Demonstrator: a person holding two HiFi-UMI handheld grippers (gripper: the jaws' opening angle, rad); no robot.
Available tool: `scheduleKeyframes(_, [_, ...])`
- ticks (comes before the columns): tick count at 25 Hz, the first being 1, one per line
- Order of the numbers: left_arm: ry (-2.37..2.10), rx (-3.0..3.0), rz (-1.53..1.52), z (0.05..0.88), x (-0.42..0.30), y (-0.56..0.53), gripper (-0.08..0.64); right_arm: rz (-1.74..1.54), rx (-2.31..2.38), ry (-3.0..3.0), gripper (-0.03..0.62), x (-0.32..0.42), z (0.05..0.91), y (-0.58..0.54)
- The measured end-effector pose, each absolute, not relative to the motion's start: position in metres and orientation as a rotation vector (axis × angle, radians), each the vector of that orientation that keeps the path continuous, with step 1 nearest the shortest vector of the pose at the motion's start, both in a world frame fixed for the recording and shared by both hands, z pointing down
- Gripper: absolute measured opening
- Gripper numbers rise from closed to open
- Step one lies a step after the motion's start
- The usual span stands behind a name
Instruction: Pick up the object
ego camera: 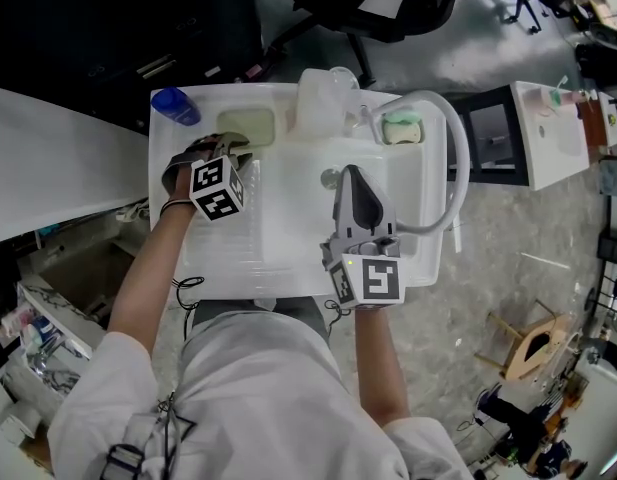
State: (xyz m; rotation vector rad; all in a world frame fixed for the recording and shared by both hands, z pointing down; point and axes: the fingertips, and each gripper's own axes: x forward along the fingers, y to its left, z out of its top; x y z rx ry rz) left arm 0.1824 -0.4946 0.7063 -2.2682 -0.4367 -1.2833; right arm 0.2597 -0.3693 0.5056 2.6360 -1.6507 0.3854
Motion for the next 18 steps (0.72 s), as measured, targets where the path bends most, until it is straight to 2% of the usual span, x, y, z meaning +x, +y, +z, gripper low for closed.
scheduleKeyframes(16, [-0.469,-2.106,-1.297,0.729,0.183,-0.503,0.098,0.411,2.658,-1.624,0.006,0.269,0.513,-0.372])
scheduleKeyframes(18, [-0.463,-2.102,-1.287,0.729,0.184,-0.503,0.08,0.41,2.662,-1.62,0.006,0.27,0.513,-0.372])
